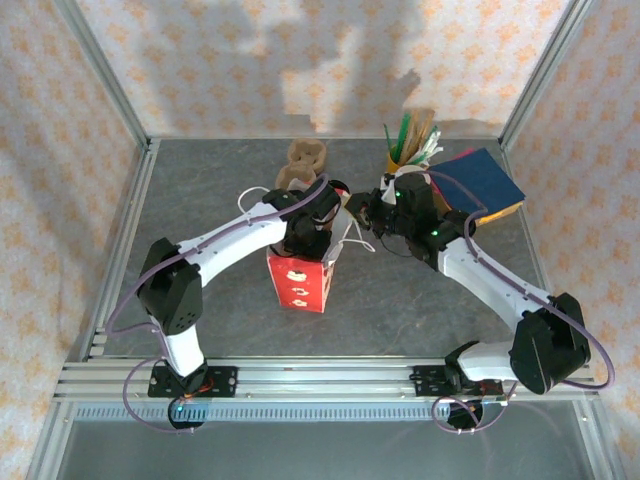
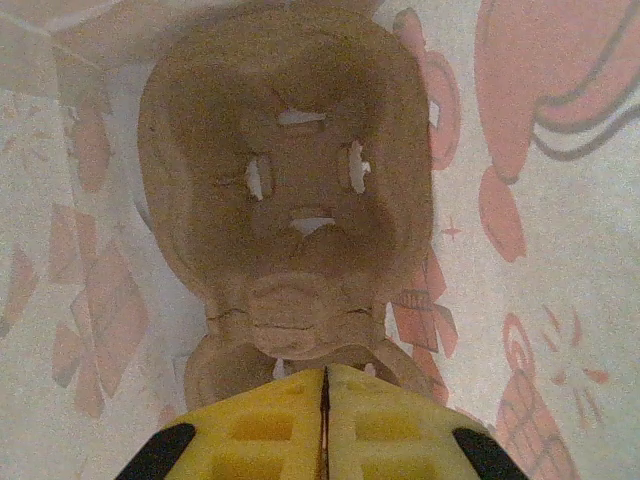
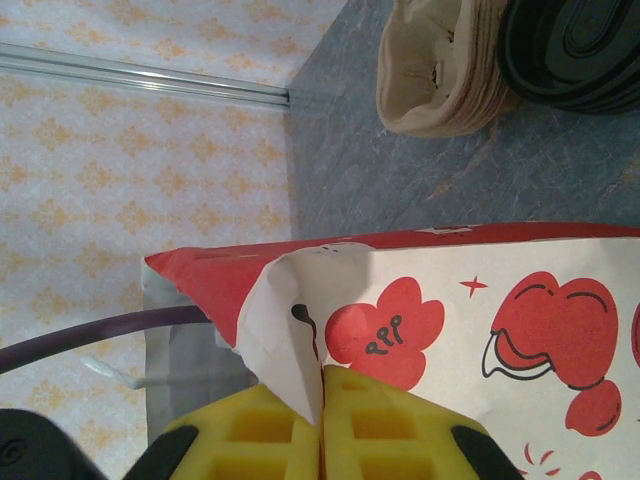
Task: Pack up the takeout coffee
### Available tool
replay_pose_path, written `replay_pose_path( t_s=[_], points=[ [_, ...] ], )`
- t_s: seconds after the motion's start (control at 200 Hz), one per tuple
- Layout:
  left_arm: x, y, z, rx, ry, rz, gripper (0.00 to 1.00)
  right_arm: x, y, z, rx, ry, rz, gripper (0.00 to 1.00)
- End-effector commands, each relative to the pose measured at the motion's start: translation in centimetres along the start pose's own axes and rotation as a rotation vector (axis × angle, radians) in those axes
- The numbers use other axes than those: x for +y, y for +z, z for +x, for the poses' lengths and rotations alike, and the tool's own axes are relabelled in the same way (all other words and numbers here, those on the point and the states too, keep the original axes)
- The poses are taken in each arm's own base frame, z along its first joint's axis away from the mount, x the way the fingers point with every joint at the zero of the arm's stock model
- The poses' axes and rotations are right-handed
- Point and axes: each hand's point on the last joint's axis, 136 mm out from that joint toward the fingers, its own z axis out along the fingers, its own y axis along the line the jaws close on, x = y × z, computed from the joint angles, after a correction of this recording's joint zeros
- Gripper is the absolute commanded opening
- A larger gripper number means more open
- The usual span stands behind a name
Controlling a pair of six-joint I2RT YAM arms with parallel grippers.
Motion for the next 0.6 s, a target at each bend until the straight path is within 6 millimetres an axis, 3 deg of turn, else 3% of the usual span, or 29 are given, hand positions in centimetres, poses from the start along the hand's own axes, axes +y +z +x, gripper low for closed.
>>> replay_pose_path(
  t_s=[0.0,0.19,0.415,0.596],
  points=[
    [-0.1,0.5,0.2,0.026,0.024,0.002,0.12,0.6,0.0,-0.5,-0.006,-0.023,0.003,0.08],
    [1.1,-0.1,-0.3,0.010,0.007,-0.051,0.12,0.6,0.1,-0.5,-0.001,-0.030,0.005,0.08],
    [2.0,-2.5,-1.4,-0.042,0.011,-0.111,0.12,0.6,0.4,-0.4,0.016,-0.036,0.016,0.08],
    [2.5,-0.2,-0.7,-0.002,0.019,-0.126,0.11,0.8,0.4,-0.4,0.031,-0.055,0.033,0.07]
  ],
)
